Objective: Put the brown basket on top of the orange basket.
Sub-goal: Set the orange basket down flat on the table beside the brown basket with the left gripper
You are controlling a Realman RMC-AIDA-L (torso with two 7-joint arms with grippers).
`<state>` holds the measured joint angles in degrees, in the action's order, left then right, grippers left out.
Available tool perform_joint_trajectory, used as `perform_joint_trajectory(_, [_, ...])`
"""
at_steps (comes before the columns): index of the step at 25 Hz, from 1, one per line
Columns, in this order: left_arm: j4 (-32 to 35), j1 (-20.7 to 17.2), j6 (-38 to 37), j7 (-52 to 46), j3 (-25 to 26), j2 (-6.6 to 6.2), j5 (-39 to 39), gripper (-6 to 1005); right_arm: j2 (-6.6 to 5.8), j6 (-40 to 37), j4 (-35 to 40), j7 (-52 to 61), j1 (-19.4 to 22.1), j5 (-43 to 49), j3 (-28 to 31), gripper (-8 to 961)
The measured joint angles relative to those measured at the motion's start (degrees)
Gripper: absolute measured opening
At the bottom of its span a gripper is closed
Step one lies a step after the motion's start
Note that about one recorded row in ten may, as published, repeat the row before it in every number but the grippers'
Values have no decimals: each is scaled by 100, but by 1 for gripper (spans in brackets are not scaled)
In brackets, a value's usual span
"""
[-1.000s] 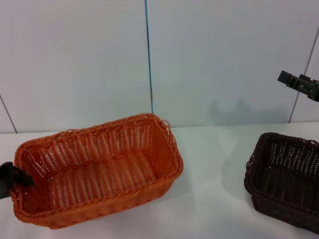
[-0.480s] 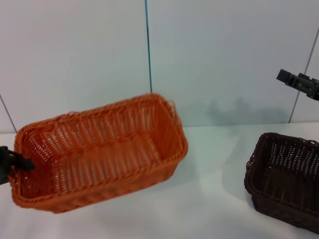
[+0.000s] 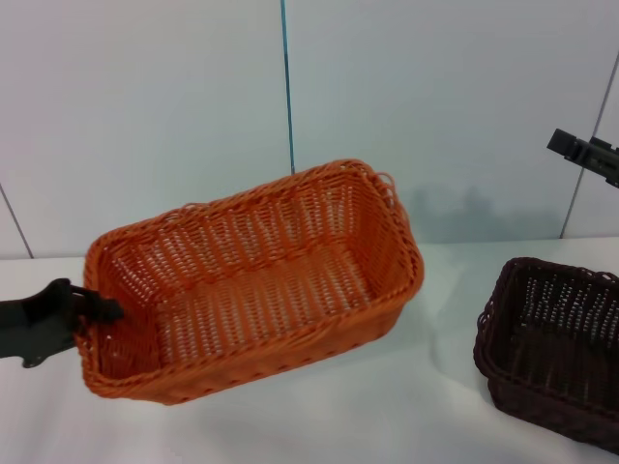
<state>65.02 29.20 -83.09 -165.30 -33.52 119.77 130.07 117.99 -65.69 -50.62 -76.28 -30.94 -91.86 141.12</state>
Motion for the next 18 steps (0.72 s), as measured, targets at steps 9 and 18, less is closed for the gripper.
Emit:
perform_joint_trajectory(9, [-549, -43, 1054, 274, -449, 371, -6, 165, -15, -5, -1, -6, 3, 34, 11, 900])
perform_joint_trajectory(18, [-1377, 9, 2305, 428, -1218, 392, -100, 165, -29, -5, -1, -10, 23, 46, 13, 900])
